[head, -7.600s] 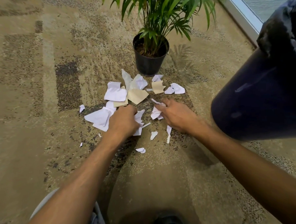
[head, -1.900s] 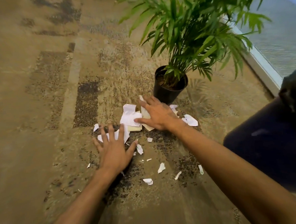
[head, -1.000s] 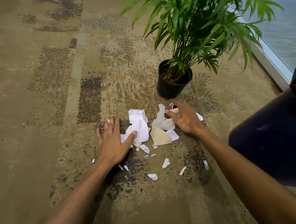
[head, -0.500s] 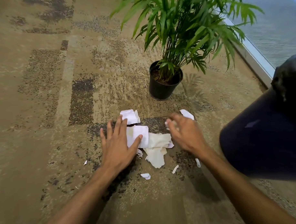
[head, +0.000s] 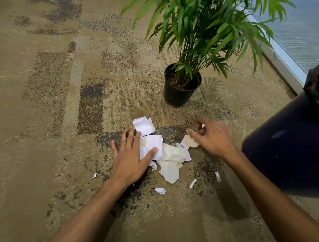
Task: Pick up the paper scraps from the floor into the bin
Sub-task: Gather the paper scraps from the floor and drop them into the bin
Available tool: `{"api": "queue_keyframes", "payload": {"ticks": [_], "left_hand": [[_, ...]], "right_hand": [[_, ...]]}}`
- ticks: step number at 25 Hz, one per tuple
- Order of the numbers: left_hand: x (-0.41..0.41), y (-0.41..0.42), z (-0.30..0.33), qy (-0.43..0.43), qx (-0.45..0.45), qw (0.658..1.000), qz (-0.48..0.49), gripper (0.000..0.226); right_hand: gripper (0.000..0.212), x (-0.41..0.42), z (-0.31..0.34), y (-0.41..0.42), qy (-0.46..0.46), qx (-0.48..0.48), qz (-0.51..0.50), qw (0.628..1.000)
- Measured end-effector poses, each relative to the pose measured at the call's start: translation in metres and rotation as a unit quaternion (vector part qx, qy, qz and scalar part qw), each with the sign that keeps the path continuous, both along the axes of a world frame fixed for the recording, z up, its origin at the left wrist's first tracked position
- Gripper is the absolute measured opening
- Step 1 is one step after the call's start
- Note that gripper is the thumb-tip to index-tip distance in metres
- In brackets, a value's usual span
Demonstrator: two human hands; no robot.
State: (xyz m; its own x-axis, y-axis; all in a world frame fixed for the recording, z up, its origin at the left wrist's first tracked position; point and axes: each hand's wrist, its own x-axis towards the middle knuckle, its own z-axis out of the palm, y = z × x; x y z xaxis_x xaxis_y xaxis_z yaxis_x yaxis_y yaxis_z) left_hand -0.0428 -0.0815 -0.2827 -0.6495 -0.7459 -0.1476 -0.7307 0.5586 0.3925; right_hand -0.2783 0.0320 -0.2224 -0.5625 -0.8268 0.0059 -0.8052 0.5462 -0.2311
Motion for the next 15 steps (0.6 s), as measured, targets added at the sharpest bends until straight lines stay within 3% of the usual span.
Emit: {"api": "queue_keyframes", "payload": {"ticks": [2, 5, 7, 15], "left_hand": [[-0.001, 0.000, 0.000, 0.007, -0.013, 1.000, 0.000, 0.093], [0.003, -0.020, 0.000, 0.038, -0.032, 0.998, 0.048, 0.091], [0.005, -0.037, -0.002, 0.042, -0.027, 0.997, 0.058, 0.091], [-0.011, -0.043, -0.005, -0.004, -0.023, 0.988, -0.152, 0.087]], "right_hand": [[0.055, -0.023, -0.008, 0.002, 0.022, 0.022, -0.046, 0.998], [0.068, -0.026, -0.028, 0.008, -0.149, -0.009, -0.065, 0.987], [0.067, -0.007, -0.042, 0.011, -0.186, -0.015, -0.050, 0.981], [0.062, 0.080, -0.045, 0.025, -0.215, 0.016, 0.120, 0.969]]}}
